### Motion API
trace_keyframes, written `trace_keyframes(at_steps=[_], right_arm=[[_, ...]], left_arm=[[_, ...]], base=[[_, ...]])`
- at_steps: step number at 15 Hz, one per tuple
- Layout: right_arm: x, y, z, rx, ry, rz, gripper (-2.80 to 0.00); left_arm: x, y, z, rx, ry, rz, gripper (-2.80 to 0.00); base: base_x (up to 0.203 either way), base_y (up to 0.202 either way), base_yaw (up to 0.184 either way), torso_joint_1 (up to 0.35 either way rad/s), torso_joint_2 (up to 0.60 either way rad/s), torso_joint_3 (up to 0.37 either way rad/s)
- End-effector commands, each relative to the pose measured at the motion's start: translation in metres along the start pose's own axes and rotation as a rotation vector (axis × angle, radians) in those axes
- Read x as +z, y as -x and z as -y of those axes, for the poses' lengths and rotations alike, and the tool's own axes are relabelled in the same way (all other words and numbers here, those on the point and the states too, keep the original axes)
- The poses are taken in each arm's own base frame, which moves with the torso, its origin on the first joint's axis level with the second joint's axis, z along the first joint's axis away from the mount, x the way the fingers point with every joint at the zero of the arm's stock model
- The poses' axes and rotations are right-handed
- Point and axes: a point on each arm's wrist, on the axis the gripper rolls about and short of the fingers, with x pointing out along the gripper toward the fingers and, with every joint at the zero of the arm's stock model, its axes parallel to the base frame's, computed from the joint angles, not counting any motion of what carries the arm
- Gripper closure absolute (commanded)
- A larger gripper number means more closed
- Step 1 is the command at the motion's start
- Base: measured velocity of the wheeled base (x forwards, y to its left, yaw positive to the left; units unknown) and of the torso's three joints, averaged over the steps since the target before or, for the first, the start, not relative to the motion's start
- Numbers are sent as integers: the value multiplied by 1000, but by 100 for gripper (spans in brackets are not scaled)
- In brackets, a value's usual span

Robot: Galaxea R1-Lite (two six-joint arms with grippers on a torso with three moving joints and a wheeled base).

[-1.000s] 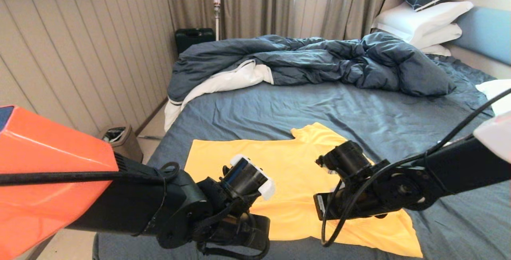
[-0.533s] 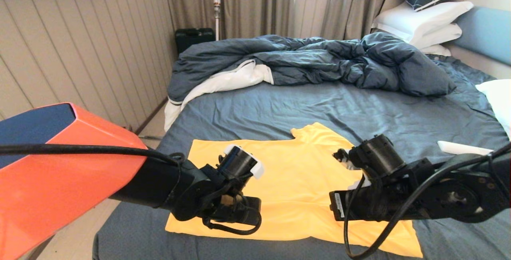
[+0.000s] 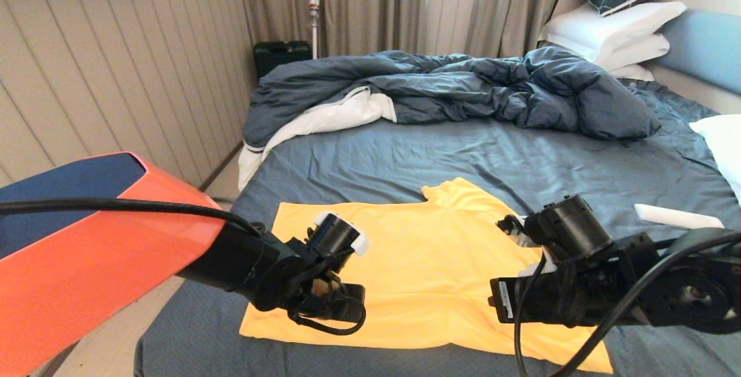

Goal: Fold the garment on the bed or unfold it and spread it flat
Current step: Fold the yellow T-shirt

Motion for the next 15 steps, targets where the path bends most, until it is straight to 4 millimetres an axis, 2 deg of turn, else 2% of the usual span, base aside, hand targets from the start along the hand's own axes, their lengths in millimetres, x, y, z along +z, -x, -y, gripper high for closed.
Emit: trace_keyframes(at_steps=[1,5,10,15], right_arm=[[-2,-1,2,1,-5,9,0],[-3,-4,3,7,-3,30,0],[-3,-5,4,7,-6,27,0],[-4,-6,5,3,-10,23,0]], left_arm=[[3,1,-5,4,15,10,0],[2,18,0,-16,4,33,0],[-9,26,8,-33,-15,20,0],[-22,22,17,-40,-48,-9,0]], base=[[0,0,0,0,0,0],[0,0,0,0,0,0],[0,0,0,0,0,0],[0,0,0,0,0,0]])
